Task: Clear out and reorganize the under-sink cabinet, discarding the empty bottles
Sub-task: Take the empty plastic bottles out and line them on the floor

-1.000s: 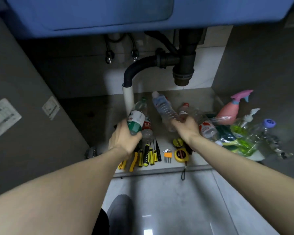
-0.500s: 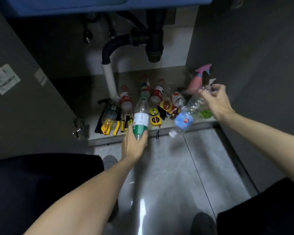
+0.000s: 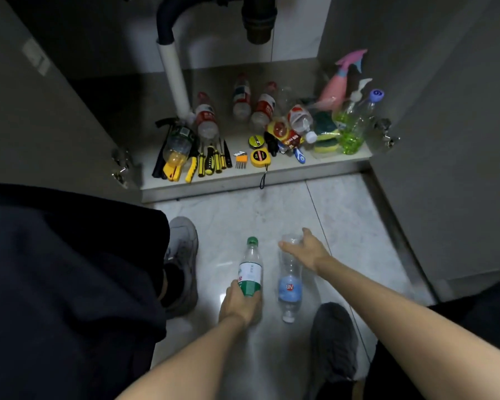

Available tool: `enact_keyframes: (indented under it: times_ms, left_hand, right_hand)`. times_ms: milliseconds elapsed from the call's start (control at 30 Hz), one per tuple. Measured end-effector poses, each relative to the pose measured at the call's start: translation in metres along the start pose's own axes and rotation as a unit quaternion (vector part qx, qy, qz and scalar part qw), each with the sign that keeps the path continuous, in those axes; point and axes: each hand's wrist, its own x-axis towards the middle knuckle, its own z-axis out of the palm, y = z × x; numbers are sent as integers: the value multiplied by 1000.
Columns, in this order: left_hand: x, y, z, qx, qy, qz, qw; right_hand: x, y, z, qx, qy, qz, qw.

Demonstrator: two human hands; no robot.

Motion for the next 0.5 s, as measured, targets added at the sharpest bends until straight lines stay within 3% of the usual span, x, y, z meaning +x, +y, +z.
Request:
enact_keyframes:
  times_ms: [100,233,400,500]
  left_hand:
    - [8,8,2,-22,-23,-26,999]
    - [12,10,0,-52,-45,-41,997]
    - [23,7,-8,91,-28,-11,995]
    - [41,14,-20,103,-29,-18,994]
  right_hand:
    - [-9,26,20,34,48,32,998]
    - [-17,63,53,1,-22,66,998]
    - [-3,50,68,30,-14,4,999]
    - [16,33,66,10,-19,-3,1000]
